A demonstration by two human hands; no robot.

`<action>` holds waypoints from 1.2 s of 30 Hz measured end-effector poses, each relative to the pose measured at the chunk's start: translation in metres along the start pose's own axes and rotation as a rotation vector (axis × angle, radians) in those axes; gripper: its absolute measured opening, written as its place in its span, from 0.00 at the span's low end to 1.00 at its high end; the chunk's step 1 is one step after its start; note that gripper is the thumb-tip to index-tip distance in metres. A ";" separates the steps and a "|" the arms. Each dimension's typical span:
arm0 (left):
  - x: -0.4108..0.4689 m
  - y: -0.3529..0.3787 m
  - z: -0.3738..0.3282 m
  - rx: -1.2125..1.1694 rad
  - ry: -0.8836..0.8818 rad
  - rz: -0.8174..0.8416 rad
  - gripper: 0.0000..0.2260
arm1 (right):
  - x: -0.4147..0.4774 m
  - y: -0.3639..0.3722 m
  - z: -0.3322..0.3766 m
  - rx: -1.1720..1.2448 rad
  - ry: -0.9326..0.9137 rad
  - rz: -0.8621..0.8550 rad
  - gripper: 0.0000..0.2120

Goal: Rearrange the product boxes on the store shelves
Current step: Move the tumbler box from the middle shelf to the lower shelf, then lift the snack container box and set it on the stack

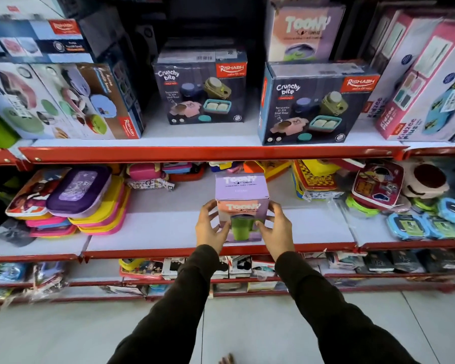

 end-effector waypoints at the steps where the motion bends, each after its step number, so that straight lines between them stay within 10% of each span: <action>1: 0.001 0.002 0.003 0.006 -0.007 0.000 0.28 | 0.001 0.001 -0.003 0.010 0.016 -0.008 0.29; 10: -0.005 -0.006 0.002 0.078 0.026 -0.026 0.34 | -0.008 -0.011 0.007 0.001 -0.019 -0.042 0.31; 15: -0.018 -0.028 -0.074 0.225 0.362 -0.297 0.30 | -0.013 -0.063 0.062 -0.002 -0.255 -0.350 0.28; 22: 0.014 0.017 -0.217 0.307 0.720 -0.230 0.25 | 0.007 -0.147 0.138 0.040 -0.464 -0.650 0.25; 36: 0.075 0.076 -0.239 0.206 0.345 0.107 0.27 | 0.061 -0.211 0.144 0.150 -0.177 -0.331 0.25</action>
Point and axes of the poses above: each hand's wrist, its own x-axis towards the middle knuckle, its own y-axis out of the palm, z = x × y, the point moved 6 cm from there along x, towards the middle knuckle, and after that the axes turned 10 degrees about z, right-handed, at the moved point
